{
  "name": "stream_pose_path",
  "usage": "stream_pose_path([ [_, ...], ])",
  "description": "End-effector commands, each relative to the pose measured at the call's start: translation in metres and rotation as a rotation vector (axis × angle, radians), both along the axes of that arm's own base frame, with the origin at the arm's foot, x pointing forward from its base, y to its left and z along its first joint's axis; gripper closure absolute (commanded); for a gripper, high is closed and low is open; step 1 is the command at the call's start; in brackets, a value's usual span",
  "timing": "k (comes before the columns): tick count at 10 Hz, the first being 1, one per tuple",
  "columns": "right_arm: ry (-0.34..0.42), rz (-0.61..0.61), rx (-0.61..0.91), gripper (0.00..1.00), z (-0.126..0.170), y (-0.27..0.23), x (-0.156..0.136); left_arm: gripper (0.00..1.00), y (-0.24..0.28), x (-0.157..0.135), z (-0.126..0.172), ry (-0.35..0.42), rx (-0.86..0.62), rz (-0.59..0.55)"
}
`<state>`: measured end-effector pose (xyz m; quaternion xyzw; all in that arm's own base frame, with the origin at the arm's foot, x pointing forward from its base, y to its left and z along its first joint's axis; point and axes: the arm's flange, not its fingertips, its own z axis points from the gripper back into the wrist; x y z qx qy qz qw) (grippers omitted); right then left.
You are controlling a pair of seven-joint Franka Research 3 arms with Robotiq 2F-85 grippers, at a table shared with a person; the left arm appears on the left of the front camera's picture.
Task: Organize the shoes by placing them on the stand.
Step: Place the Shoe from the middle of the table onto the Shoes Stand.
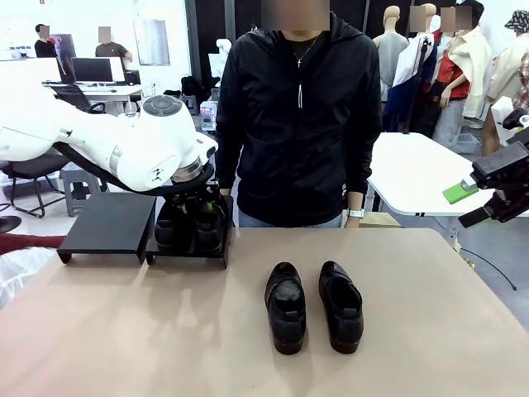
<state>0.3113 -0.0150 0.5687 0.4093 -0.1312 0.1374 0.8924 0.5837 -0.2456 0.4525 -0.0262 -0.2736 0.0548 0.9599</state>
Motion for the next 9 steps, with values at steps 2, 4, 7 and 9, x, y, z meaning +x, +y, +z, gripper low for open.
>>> stream_pose_path([
  [2,0.012,-0.006,0.001,0.0,0.003,0.0,0.0,0.0,-0.002,-0.024,0.02,-0.033,-0.009,-0.022],
  [4,0.012,-0.006,0.001,0.0,0.003,0.0,0.0,0.0,0.004,-0.05,0.043,0.019,-0.002,-0.063],
  [7,0.012,-0.006,0.001,0.0,0.003,0.0,0.0,0.0,0.044,-0.122,0.087,0.207,-0.033,-0.225],
  [9,0.012,-0.006,0.001,0.0,0.003,0.0,0.0,0.0,0.094,-0.191,0.11,0.318,-0.141,-0.532],
])
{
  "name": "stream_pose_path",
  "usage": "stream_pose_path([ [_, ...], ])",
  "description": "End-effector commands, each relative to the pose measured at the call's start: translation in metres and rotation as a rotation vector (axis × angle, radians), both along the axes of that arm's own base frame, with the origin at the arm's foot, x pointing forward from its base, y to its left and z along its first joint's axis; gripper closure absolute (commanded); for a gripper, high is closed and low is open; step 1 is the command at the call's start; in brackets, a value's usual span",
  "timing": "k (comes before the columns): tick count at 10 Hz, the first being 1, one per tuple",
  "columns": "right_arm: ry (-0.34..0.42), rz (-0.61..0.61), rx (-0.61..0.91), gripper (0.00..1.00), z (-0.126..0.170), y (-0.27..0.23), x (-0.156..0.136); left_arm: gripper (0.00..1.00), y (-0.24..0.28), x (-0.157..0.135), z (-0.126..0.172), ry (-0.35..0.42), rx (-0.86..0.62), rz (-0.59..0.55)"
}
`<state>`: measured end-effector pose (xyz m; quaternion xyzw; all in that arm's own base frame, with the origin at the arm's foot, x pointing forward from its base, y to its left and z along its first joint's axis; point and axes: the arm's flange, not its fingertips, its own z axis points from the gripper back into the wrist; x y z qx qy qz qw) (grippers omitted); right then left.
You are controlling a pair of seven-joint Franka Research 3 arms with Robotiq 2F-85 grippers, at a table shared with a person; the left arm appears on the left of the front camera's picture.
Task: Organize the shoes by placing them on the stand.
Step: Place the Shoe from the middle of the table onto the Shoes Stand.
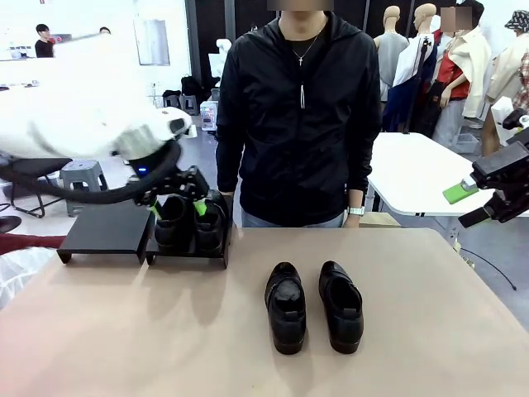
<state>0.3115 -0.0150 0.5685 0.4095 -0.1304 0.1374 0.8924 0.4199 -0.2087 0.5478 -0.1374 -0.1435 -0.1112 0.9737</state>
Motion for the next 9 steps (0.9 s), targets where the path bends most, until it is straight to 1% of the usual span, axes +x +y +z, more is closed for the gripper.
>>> stream_pose_path([
  [1,0.011,-0.007,0.001,0.0,0.004,0.0,-0.001,0.0,0.087,-0.058,0.02,0.078,-0.124,-0.173],
  [2,0.011,-0.007,0.001,0.0,0.004,0.0,-0.001,0.0,0.12,-0.085,0.019,0.088,-0.266,-0.221],
  [3,0.011,-0.007,0.001,0.0,0.004,0.0,-0.001,0.0,0.153,-0.105,0.013,0.104,-0.394,-0.173],
  [4,0.011,-0.007,0.001,0.0,0.004,0.0,-0.001,0.0,0.188,-0.124,0.001,0.115,-0.499,-0.075],
  [5,0.011,-0.007,0.001,0.0,0.004,0.0,-0.001,0.0,0.208,-0.134,-0.008,0.101,-0.585,-0.083],
  [6,0.011,-0.007,0.001,0.0,0.004,0.0,-0.001,0.0,0.207,-0.129,-0.019,0.141,-0.551,-0.041],
  [7,0.011,-0.007,0.001,0.0,0.004,0.0,-0.001,0.0,0.192,-0.136,0.005,0.102,-0.506,-0.144],
  [9,0.011,-0.007,0.001,0.0,0.004,0.0,-0.001,0.0,0.192,-0.136,0.005,0.102,-0.506,-0.144],
])
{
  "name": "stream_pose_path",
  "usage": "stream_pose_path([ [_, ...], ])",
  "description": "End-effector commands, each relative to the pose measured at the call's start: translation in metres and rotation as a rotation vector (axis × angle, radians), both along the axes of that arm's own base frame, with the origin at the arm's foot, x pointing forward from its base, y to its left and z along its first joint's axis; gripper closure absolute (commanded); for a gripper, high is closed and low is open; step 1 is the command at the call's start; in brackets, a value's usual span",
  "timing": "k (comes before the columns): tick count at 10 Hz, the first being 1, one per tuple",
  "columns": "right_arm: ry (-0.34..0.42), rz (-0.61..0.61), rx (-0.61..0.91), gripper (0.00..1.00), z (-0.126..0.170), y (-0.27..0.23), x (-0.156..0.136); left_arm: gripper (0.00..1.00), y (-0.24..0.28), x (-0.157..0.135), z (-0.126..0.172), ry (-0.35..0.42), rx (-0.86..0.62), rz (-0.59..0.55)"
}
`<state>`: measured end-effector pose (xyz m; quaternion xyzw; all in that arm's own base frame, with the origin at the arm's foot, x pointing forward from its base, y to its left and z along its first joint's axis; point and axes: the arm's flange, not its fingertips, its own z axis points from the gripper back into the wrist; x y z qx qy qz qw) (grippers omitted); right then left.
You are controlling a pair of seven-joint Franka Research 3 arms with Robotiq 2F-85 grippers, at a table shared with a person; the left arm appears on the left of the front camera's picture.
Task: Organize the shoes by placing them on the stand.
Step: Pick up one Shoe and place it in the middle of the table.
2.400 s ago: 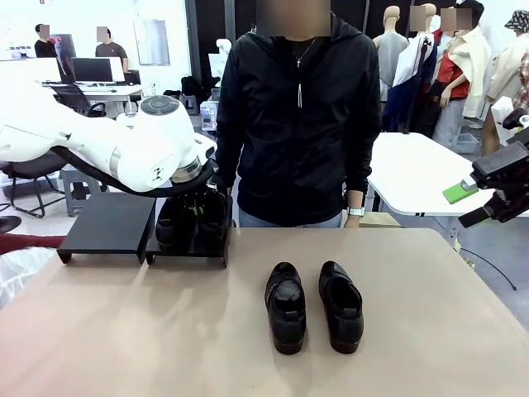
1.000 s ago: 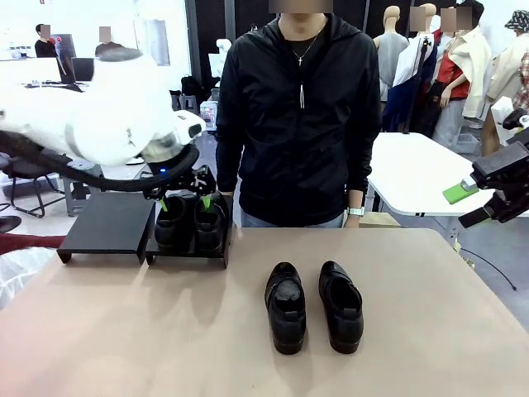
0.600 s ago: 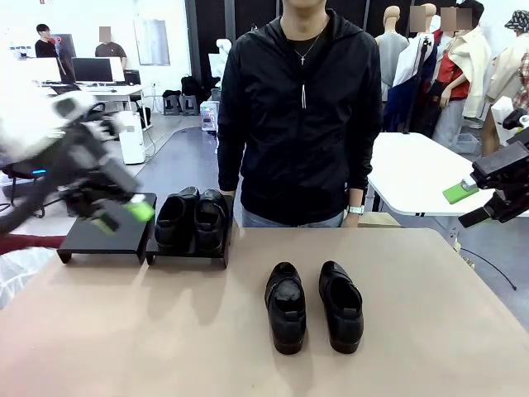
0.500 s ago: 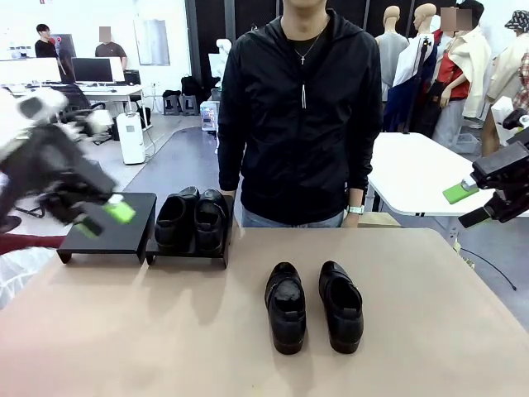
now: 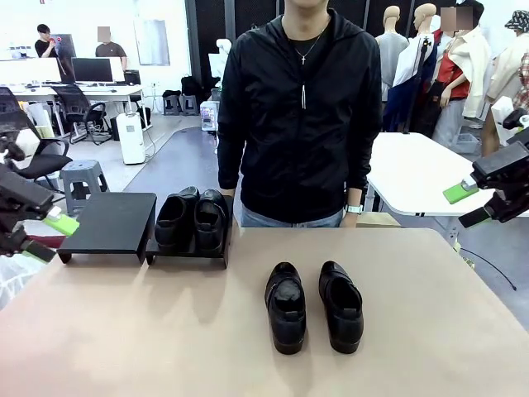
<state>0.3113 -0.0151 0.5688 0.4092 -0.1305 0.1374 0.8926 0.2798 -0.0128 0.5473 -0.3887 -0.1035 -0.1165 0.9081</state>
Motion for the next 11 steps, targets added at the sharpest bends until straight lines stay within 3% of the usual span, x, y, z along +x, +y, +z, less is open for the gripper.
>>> stream_pose_path([
  [1,0.011,-0.006,0.001,0.0,0.003,0.0,0.0,0.0,-0.004,0.004,0.006,-0.021,-0.006,-0.03],
  [6,0.0,0.0,0.0,0.0,0.0,0.0,0.0,0.0,-0.004,0.004,0.006,-0.021,-0.006,-0.03],
  [7,-0.058,0.001,-0.114,0.0,0.002,0.049,0.001,0.0,-0.004,0.004,0.006,-0.021,-0.006,-0.03],
  [8,-0.017,0.134,-0.259,0.0,-0.009,0.125,0.028,0.0,-0.004,0.004,0.006,-0.021,-0.006,-0.03],
  [9,0.025,0.14,-0.376,0.0,-0.03,0.191,0.047,0.0,-0.004,0.004,0.006,-0.021,-0.006,-0.03],
  [10,0.062,0.069,-0.451,0.0,-0.051,0.242,0.058,0.0,-0.004,0.004,0.006,-0.021,-0.006,-0.03],
  [11,0.049,-0.069,-0.548,0.0,-0.072,0.277,0.062,0.0,-0.004,0.004,0.006,-0.021,-0.006,-0.03],
])
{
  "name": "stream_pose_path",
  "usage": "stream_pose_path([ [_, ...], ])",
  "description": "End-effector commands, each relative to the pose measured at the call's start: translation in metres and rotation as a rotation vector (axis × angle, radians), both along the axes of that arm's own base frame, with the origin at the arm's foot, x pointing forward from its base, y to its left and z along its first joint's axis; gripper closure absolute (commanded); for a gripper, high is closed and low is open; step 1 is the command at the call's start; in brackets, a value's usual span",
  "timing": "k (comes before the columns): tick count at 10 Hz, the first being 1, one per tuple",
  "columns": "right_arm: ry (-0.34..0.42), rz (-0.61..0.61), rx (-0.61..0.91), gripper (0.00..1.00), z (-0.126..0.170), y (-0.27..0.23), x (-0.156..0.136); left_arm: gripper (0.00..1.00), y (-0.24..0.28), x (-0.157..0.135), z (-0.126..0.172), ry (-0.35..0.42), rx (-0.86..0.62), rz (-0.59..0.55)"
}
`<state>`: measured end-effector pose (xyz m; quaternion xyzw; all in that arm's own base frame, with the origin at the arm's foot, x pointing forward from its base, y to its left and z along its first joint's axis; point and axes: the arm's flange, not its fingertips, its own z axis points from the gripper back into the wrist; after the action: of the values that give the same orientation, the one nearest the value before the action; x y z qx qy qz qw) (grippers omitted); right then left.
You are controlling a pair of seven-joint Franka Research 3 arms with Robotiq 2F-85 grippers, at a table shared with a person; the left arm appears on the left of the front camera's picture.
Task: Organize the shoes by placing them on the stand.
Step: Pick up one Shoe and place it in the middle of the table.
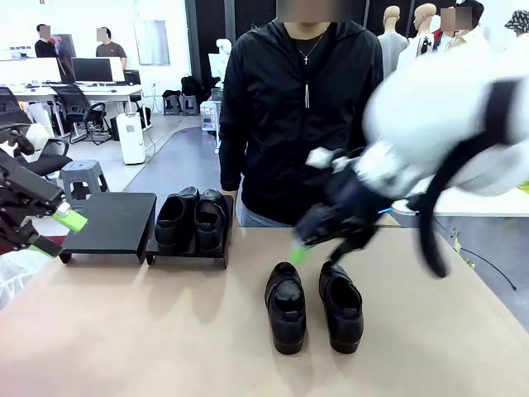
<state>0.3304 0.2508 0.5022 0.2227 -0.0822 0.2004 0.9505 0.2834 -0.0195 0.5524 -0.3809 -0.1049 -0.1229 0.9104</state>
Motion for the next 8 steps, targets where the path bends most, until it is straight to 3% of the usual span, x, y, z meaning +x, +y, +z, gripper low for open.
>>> stream_pose_path([
  [1,-0.021,-0.21,-0.191,0.0,-0.021,0.027,0.042,0.0,0.003,0.001,0.001,-0.012,-0.023,-0.022],
  [2,-0.009,-0.163,-0.142,0.0,-0.014,0.013,0.035,0.0,0.003,0.001,0.001,-0.012,-0.023,-0.022],
  [3,-0.034,-0.07,-0.074,0.0,-0.021,0.036,0.009,0.0,0.003,0.001,0.001,-0.012,-0.023,-0.022],
  [5,-0.038,-0.121,-0.125,0.0,-0.033,0.038,0.026,0.0,0.003,0.001,0.001,-0.012,-0.023,-0.022],
  [6,-0.045,-0.37,-0.225,0.0,-0.036,0.052,0.032,0.0,0.003,0.001,0.001,-0.012,-0.023,-0.022],
  [8,0.011,-0.597,-0.312,0.0,-0.066,0.069,0.06,0.0,0.003,0.001,0.001,-0.012,-0.023,-0.022],
])
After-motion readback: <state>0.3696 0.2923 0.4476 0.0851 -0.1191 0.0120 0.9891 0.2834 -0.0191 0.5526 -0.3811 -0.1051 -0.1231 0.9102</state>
